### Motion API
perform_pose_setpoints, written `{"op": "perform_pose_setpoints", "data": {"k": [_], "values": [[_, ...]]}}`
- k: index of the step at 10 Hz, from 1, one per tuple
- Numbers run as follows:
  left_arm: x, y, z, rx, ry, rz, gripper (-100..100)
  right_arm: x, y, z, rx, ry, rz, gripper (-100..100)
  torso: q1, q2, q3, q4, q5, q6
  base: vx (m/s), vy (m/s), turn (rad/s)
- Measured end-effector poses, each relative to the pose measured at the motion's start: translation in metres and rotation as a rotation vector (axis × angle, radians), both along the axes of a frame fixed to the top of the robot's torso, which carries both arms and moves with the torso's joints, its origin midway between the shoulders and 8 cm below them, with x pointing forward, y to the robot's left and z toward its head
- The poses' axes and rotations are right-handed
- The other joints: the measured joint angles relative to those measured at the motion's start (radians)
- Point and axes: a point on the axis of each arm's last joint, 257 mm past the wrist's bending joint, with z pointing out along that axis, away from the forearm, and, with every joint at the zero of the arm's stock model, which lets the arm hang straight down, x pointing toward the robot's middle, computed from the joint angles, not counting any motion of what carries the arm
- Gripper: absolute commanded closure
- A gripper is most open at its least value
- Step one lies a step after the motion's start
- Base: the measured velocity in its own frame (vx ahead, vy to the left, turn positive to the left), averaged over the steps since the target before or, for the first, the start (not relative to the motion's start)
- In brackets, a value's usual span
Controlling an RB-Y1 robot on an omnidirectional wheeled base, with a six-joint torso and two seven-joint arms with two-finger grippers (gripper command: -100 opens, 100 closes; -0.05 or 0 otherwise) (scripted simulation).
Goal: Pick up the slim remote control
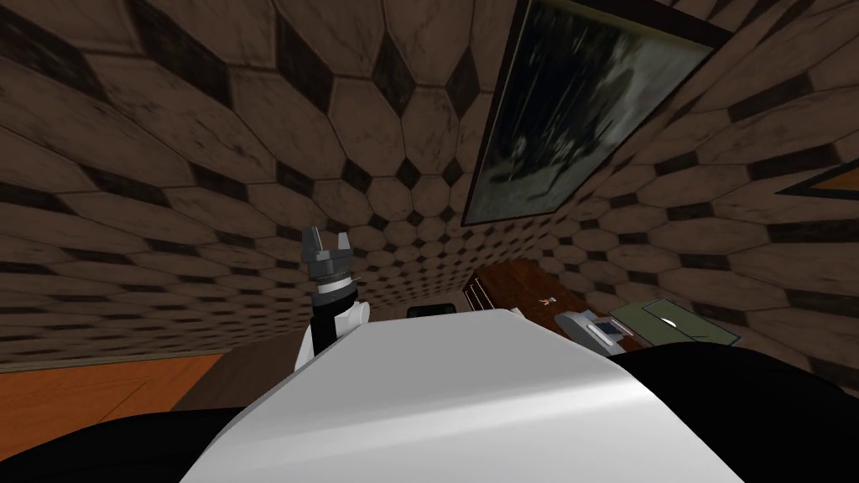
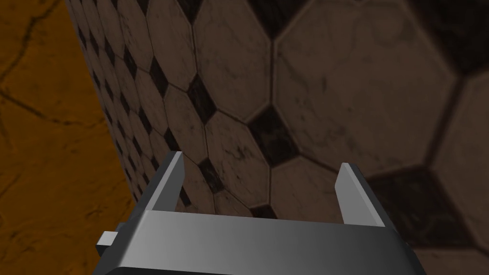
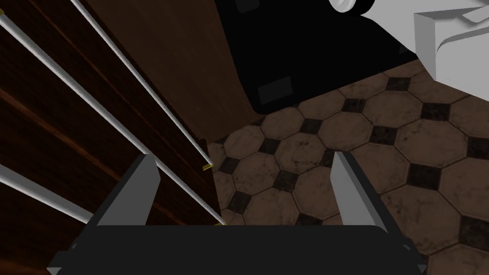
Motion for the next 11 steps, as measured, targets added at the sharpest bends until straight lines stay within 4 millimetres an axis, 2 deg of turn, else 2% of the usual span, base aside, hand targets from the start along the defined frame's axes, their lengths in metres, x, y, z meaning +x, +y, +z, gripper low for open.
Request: {"op": "perform_pose_setpoints", "data": {"k": [2, 6, 7, 8, 10, 11], "values": [[0.0, 0.0, 0.0, 0.0, 0.0, 0.0, 0, -0.016, -0.022, 0.0, -0.046, 0.037, 0.046, -100, -0.001, -0.001, -0.001, 0.0, 0.0, 0.0, 0.032, -0.043, 0.064], [0.0, 0.0, 0.0, 0.0, 0.0, 0.0, 0, -0.047, -0.072, 0.004, -0.135, 0.103, 0.115, -100, -0.001, -0.001, 0.0, 0.0, 0.0, 0.0, 0.037, -0.066, 0.191], [0.0, 0.0, 0.0, 0.0, 0.0, 0.0, 0, -0.053, -0.095, 0.005, -0.172, 0.128, 0.153, -100, -0.004, -0.002, -0.001, 0.0, -0.001, -0.001, 0.059, -0.155, 0.262], [0.0, 0.0, 0.0, 0.0, 0.0, 0.0, 0, -0.065, -0.108, 0.006, -0.202, 0.151, 0.182, -100, -0.007, -0.002, -0.001, 0.0, -0.001, 0.0, 0.063, -0.147, 0.204], [0.0, 0.0, 0.0, 0.0, 0.0, 0.0, 0, -0.075, -0.133, 0.012, -0.249, 0.18, 0.245, -100, -0.006, -0.003, -0.002, -0.001, -0.001, 0.0, 0.056, -0.162, 0.217], [0.0, 0.0, 0.0, 0.0, 0.0, 0.0, 0, -0.072, -0.137, 0.011, -0.258, 0.182, 0.276, -100, -0.009, -0.003, -0.002, -0.001, -0.002, -0.001, 0.037, -0.238, 0.268]]}}
